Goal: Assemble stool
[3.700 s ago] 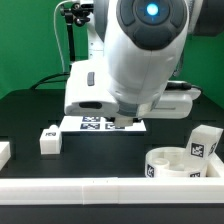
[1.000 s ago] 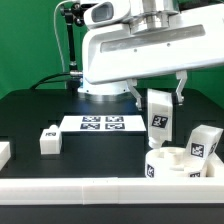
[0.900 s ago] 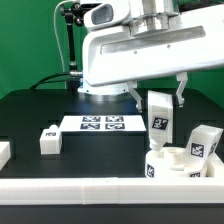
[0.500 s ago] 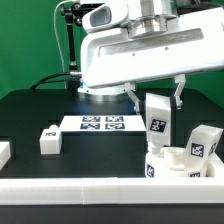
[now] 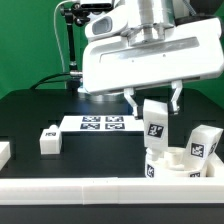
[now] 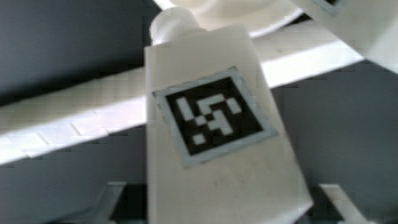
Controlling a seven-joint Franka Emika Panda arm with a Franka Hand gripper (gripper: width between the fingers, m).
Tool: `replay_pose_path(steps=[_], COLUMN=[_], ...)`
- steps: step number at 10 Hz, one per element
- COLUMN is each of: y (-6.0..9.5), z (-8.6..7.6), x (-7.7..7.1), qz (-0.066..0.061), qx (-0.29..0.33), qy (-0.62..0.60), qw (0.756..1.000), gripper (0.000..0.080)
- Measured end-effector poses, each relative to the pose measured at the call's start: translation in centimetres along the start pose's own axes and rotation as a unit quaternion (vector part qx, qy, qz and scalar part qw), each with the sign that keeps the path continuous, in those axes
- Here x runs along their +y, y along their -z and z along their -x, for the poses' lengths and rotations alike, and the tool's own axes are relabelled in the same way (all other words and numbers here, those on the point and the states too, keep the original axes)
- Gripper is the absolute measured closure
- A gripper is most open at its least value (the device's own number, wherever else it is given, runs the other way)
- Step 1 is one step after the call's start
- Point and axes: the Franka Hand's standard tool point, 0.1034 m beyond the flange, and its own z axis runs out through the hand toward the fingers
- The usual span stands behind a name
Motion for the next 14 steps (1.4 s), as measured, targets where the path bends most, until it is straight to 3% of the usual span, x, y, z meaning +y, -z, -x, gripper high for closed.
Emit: replay_pose_path(steps=[4,8,10,14], y=[0.0,0.2,0.0,-0.4], z=[0.0,1.5,1.7,2.0], x=[0.0,-0.7,0.0,-0.6], qz=[0.000,-0.003,0.001,0.000], qx=[0.001,0.008,0.010,0.007], qy=[-0.002,-0.007,-0.005,-0.003], qw=[1.000,1.000,1.000,1.000], gripper=[0.0469,0.0469,0.0469,0.0468])
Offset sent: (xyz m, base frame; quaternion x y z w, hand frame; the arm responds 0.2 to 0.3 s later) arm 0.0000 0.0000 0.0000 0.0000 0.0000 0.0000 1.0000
